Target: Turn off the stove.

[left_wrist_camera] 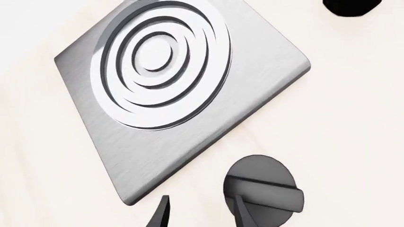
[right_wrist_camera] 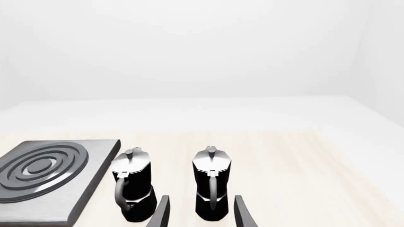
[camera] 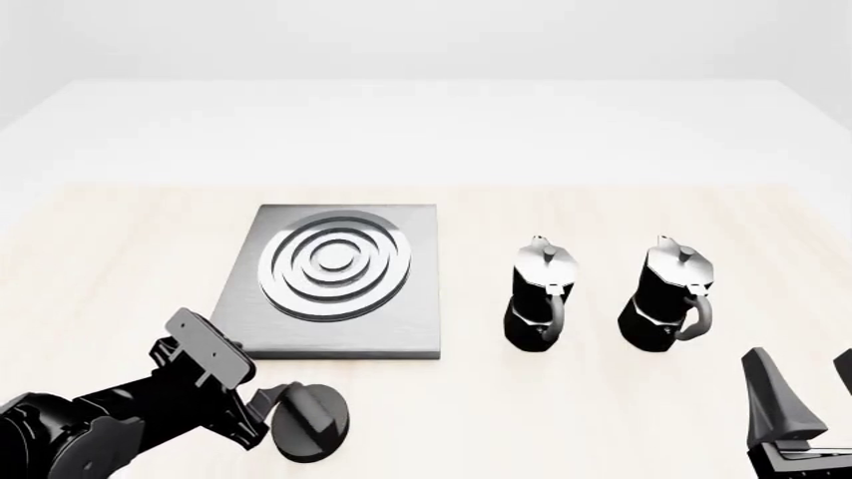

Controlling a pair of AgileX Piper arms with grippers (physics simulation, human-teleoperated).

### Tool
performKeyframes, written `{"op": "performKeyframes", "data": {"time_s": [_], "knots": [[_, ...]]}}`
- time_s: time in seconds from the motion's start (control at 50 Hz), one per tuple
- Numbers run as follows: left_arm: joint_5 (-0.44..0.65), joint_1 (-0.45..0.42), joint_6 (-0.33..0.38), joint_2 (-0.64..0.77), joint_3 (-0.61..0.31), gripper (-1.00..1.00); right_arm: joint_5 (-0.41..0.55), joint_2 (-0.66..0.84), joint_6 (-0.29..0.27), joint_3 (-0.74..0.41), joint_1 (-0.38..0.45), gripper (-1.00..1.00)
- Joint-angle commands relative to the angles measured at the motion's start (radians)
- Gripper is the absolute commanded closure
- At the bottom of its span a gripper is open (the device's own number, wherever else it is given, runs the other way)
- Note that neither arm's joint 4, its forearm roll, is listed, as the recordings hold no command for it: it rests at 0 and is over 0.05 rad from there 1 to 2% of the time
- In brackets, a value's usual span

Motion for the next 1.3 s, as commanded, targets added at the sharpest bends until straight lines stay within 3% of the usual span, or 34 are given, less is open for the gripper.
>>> {"op": "performKeyframes", "data": {"time_s": [0.02, 0.34, 0.58, 0.76, 1.3], "knots": [[-0.048, 0.005, 0.009, 0.069, -0.001, -1.00, 0.002, -0.002, 0.002, 0.000, -0.002, -1.00], [-0.077, -0.016, 0.009, 0.133, -0.033, -1.00, -0.009, 0.008, 0.004, 0.001, -0.004, -1.00], [-0.046, -0.046, 0.050, 0.146, -0.089, -1.00, -0.011, 0.011, 0.006, 0.001, -0.006, -1.00], [0.002, -0.018, 0.095, 0.144, -0.157, -1.00, -0.015, 0.015, 0.007, 0.001, -0.003, -1.00], [0.282, 0.126, 0.116, -0.298, -0.088, -1.00, 0.002, -0.003, -0.006, 0.000, 0.011, -1.00]]}}
